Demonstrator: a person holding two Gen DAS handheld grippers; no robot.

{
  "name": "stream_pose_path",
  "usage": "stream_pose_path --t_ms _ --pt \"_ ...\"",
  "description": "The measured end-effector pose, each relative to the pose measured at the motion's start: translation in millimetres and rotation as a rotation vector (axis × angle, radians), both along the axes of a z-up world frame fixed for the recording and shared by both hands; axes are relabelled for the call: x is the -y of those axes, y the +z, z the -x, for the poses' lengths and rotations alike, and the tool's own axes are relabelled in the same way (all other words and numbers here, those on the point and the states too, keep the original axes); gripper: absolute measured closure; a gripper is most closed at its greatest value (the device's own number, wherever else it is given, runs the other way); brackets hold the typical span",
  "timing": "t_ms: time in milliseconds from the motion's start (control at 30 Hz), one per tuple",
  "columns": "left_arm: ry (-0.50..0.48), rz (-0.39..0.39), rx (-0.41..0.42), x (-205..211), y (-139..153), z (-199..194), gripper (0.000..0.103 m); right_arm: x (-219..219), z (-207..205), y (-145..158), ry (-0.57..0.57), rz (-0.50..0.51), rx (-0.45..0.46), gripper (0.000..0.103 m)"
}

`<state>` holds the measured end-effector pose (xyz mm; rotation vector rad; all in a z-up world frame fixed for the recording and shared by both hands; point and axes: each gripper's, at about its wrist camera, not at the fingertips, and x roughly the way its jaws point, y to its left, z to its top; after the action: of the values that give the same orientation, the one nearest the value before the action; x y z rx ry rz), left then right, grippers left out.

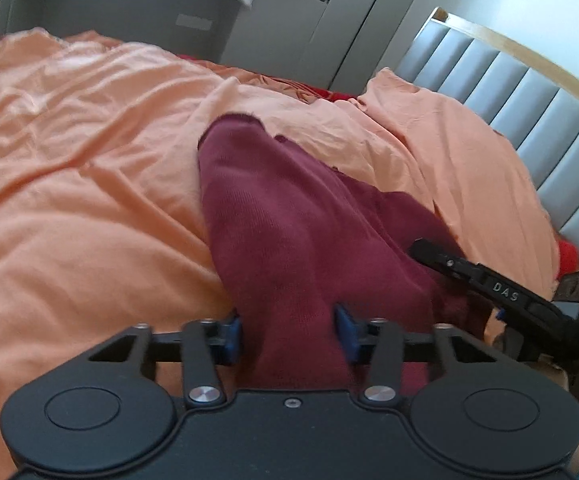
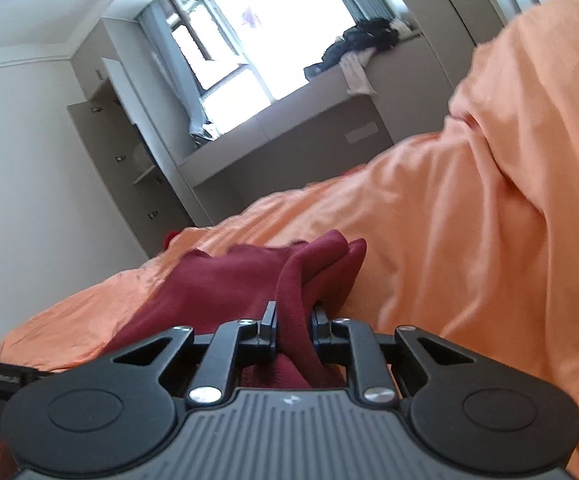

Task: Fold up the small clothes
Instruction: 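Lift and fold the bundle end over onto itself with both grippers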

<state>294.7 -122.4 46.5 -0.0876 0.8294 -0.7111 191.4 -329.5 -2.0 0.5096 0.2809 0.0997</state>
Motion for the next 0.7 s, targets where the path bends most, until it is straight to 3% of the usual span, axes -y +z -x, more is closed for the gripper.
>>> stream_pose_path --t_ms 133,333,433,533,700 --pt "-0.011 -0.051 0.111 8.5 28.8 11.1 0.078 -20.8 5.1 24.5 0.017 0.078 0.101 0.088" --pt "0.049 -0.069 0.262 -7.8 71.1 19.4 0.078 -60.0 -0.7 60.1 0.034 0.209 0.223 0.088" --pt "0.091 -0.078 0.32 -26.3 81.3 20.4 0.077 -78.7 -16.7 70.6 0.061 0.227 0.261 0.088" --pt "0.136 -0.093 0.325 -43.5 76.9 14.4 0.077 -93.9 -37.0 68.4 0.08 0.204 0.238 0.088" --pt "0.179 -0.072 0.22 -70.4 35.9 -7.3 0.075 -112.8 -72.4 50.3 0.104 0.186 0.112 0.088"
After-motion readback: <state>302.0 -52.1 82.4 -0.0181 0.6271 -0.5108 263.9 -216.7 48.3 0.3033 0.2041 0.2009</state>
